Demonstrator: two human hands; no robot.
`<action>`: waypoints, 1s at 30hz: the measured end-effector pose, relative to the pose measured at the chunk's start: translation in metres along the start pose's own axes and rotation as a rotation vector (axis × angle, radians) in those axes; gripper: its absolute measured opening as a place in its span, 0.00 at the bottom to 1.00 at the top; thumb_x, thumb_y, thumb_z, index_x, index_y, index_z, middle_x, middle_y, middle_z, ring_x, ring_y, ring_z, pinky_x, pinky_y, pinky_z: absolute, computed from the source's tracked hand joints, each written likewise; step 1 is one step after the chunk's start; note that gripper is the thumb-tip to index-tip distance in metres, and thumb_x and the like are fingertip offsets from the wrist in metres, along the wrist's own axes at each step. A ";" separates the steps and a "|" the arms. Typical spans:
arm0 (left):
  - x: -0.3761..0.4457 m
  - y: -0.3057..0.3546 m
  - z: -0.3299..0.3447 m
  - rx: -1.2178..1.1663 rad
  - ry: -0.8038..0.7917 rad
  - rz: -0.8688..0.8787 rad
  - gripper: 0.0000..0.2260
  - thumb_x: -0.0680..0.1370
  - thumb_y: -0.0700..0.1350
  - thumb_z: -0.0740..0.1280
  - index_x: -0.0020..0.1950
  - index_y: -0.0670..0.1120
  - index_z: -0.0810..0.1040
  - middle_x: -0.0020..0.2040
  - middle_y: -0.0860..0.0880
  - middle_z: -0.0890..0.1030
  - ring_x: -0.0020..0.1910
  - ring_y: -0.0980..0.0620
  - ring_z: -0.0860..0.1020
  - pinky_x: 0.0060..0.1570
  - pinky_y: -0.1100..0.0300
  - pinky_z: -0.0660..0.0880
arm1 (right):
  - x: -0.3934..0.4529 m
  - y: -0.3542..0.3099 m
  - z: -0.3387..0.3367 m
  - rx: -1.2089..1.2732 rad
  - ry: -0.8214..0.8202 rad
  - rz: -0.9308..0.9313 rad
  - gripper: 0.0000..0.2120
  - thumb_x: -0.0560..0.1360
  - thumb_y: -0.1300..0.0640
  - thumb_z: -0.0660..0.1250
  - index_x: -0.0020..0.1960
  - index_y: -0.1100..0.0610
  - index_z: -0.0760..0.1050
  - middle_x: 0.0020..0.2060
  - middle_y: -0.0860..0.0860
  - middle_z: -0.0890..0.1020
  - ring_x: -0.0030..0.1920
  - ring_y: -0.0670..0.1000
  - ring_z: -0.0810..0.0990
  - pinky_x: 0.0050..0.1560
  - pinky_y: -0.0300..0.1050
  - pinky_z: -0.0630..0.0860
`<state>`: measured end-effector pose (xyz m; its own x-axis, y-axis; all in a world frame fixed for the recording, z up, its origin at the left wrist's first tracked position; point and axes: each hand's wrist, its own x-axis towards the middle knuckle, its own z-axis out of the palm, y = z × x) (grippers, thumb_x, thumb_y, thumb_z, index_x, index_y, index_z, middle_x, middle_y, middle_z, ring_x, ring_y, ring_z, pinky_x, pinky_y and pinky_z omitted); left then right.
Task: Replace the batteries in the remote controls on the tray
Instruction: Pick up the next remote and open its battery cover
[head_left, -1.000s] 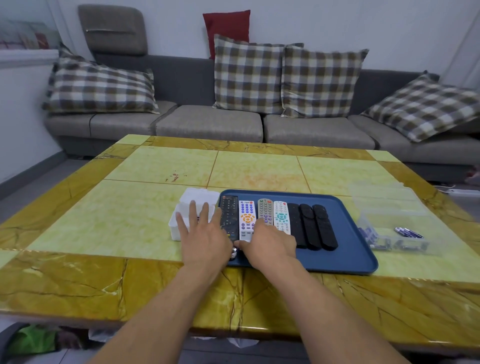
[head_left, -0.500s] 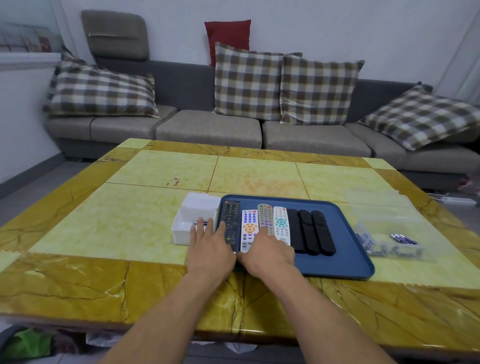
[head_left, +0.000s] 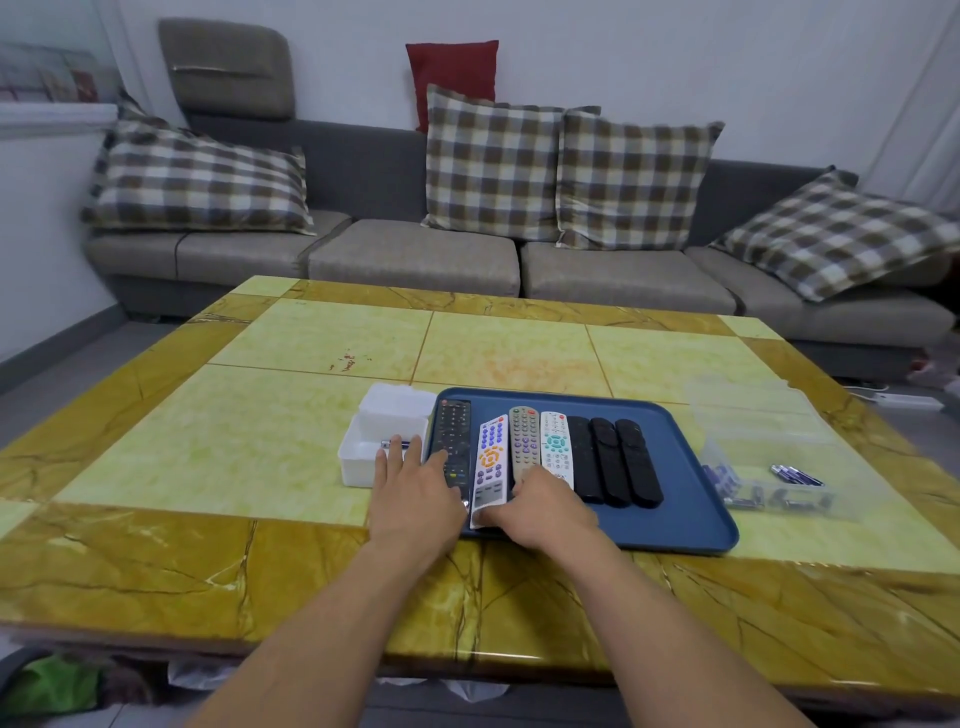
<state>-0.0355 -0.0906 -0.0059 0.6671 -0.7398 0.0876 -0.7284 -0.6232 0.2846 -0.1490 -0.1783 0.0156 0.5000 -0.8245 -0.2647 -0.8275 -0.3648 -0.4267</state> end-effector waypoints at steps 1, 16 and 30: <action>0.000 0.000 0.000 -0.001 0.003 -0.005 0.25 0.81 0.52 0.60 0.78 0.51 0.64 0.81 0.44 0.57 0.81 0.42 0.49 0.79 0.46 0.44 | -0.001 0.000 0.000 -0.036 0.004 0.009 0.32 0.61 0.31 0.71 0.56 0.50 0.75 0.49 0.48 0.82 0.47 0.52 0.79 0.44 0.45 0.75; -0.009 0.025 -0.017 -0.580 0.347 0.065 0.08 0.81 0.51 0.65 0.51 0.51 0.82 0.46 0.55 0.82 0.49 0.53 0.75 0.49 0.56 0.73 | -0.003 0.010 -0.031 0.490 0.011 0.003 0.11 0.74 0.46 0.65 0.51 0.52 0.73 0.44 0.51 0.81 0.40 0.53 0.81 0.40 0.54 0.81; 0.001 0.024 -0.020 -1.598 -0.078 -0.297 0.15 0.76 0.47 0.71 0.57 0.38 0.81 0.47 0.39 0.84 0.46 0.44 0.75 0.41 0.53 0.68 | -0.031 0.003 -0.045 -0.081 0.356 -0.573 0.18 0.76 0.56 0.67 0.61 0.40 0.69 0.51 0.42 0.74 0.44 0.48 0.78 0.40 0.47 0.75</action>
<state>-0.0492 -0.1012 0.0204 0.7012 -0.6899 -0.1796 0.3454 0.1084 0.9322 -0.1784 -0.1731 0.0612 0.7621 -0.5785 0.2907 -0.4803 -0.8063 -0.3453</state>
